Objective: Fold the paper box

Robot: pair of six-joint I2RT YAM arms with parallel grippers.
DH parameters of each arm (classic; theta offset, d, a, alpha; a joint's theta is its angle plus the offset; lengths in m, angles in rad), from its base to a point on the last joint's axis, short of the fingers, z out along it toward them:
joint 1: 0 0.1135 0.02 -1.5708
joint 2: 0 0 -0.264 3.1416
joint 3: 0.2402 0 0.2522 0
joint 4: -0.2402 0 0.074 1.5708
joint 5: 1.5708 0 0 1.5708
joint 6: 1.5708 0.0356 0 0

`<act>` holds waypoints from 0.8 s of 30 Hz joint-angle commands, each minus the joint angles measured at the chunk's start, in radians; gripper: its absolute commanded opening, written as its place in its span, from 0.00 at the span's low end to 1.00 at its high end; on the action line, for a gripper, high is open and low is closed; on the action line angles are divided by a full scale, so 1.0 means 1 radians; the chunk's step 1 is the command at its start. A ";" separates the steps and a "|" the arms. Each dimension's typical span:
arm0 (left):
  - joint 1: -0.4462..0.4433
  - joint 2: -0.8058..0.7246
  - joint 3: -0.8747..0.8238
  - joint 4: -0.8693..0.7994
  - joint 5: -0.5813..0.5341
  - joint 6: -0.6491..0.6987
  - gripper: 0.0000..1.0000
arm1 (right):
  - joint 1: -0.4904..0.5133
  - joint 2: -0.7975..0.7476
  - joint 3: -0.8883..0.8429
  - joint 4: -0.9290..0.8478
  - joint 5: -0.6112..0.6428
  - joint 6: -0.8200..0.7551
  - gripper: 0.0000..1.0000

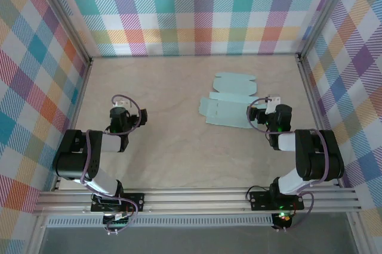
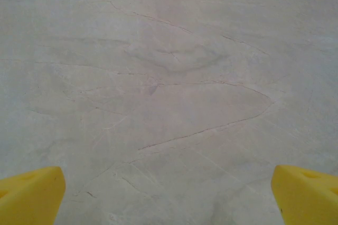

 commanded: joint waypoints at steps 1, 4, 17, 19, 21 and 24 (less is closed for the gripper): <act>-0.005 -0.001 0.018 0.030 -0.004 0.013 1.00 | 0.005 -0.001 0.020 0.013 0.001 -0.001 1.00; -0.005 -0.001 0.018 0.030 -0.004 0.012 1.00 | 0.005 -0.001 0.020 0.013 0.001 -0.002 1.00; -0.005 -0.002 0.018 0.031 -0.005 0.012 1.00 | 0.004 -0.001 0.019 0.014 0.001 -0.002 1.00; -0.005 -0.002 0.018 0.030 -0.005 0.012 1.00 | 0.004 -0.001 0.019 0.014 0.000 -0.002 1.00; -0.006 -0.002 0.019 0.030 -0.004 0.011 1.00 | 0.004 -0.001 0.019 0.014 0.001 -0.002 1.00; -0.005 -0.008 0.014 0.036 -0.005 0.013 1.00 | 0.004 -0.012 0.012 0.019 0.019 0.006 1.00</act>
